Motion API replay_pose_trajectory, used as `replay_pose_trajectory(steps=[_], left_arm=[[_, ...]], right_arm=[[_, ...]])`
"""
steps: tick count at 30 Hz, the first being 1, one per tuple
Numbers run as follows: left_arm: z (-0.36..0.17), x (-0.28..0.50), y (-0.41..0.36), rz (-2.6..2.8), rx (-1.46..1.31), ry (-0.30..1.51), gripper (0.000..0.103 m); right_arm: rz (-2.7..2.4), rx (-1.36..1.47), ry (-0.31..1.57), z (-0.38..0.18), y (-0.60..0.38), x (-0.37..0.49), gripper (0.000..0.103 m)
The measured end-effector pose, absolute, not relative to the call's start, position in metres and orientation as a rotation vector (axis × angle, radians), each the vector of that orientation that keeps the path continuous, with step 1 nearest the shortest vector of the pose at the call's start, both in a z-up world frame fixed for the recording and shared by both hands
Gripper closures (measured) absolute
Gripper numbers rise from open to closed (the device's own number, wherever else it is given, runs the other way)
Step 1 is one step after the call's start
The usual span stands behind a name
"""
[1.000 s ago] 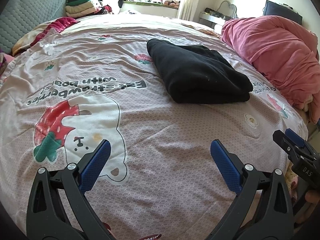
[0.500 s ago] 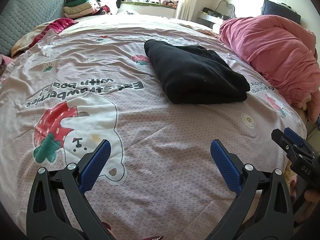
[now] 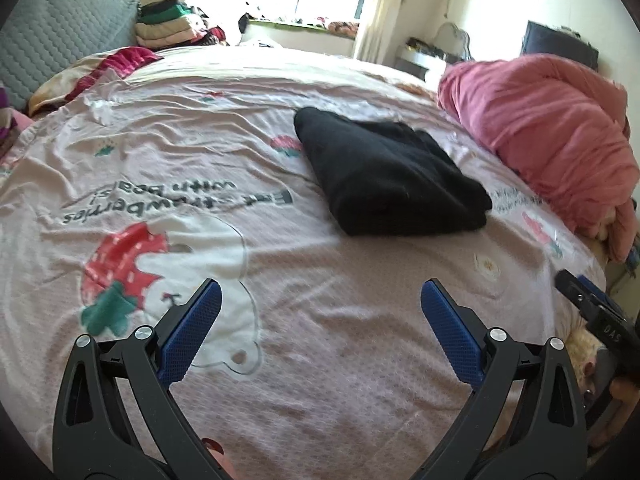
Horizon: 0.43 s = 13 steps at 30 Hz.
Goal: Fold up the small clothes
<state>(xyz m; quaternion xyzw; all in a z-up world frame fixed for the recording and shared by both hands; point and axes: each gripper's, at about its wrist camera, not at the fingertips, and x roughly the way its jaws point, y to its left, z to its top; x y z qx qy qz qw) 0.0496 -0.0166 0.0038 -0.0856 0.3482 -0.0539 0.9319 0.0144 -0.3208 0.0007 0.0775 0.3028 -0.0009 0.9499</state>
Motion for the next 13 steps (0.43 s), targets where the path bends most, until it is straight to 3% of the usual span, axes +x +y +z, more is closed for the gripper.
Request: replay_pose_trajectory(steps=[6,13], left_arm=[[0.017,0.065,0.065,0.051,-0.267,0.747,0.009],[0.018,0.077,0.274,0.453,-0.333,0.819,0.009]], right_arm=[[-0.33,0.269,0.579,0.023,-0.441,-0.014,0.005],[-0.878,0.363,0.728,-0.021,-0.643,-0.053,0.005]])
